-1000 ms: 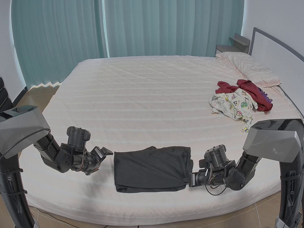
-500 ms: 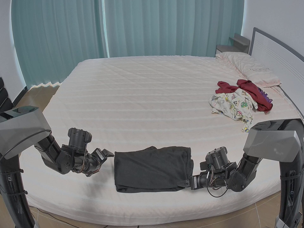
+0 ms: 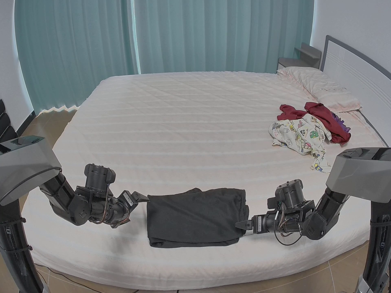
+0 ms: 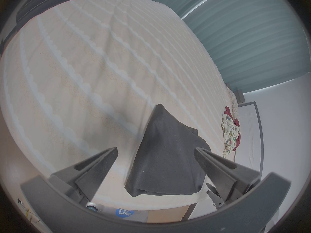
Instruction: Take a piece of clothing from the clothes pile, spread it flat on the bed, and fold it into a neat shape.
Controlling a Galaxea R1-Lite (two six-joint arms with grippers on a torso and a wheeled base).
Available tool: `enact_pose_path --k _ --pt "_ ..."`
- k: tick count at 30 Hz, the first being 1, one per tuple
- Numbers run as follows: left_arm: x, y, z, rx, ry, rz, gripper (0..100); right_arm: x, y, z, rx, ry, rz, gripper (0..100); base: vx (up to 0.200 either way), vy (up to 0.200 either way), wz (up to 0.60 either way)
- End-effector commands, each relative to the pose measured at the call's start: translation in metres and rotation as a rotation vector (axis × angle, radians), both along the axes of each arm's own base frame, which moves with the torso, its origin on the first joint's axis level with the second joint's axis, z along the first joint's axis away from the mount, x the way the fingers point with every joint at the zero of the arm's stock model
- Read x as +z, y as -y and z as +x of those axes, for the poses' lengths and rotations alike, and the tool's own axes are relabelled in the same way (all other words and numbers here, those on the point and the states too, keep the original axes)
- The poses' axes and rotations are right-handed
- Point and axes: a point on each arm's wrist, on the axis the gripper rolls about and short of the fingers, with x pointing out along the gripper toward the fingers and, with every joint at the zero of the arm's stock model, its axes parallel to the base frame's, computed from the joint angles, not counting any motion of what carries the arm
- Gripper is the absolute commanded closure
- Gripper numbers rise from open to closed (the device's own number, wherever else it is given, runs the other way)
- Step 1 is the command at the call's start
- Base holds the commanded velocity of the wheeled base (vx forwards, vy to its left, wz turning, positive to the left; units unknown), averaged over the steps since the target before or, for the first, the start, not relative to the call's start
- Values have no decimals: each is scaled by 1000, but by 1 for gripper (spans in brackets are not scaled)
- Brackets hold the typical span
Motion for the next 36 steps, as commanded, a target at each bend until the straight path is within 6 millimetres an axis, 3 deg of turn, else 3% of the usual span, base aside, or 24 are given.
enact_pose_path --k 1,6,13,22,27,36 --pt "1 0 0 2 2 -1 0 3 2 -2 -4 2 2 0 200 0 0" --pt "-1 0 1 2 0 2 0 3 4 -1 -10 6 4 0 200 0 0" --pt "-1 -1 1 0 2 16 0 6 8 3 -26 14 11 0 0 0 0" --pt "-24 -1 -3 -32 -35 129 0 -12 -3 4 -42 -14 -18 0 0 0 0" --pt "-34 8 -5 -41 -35 205 0 -32 -12 7 -118 -28 -27 0 0 0 0" --pt "-43 33 -16 -117 23 233 0 -38 -16 3 -102 -8 -27 0 0 0 0"
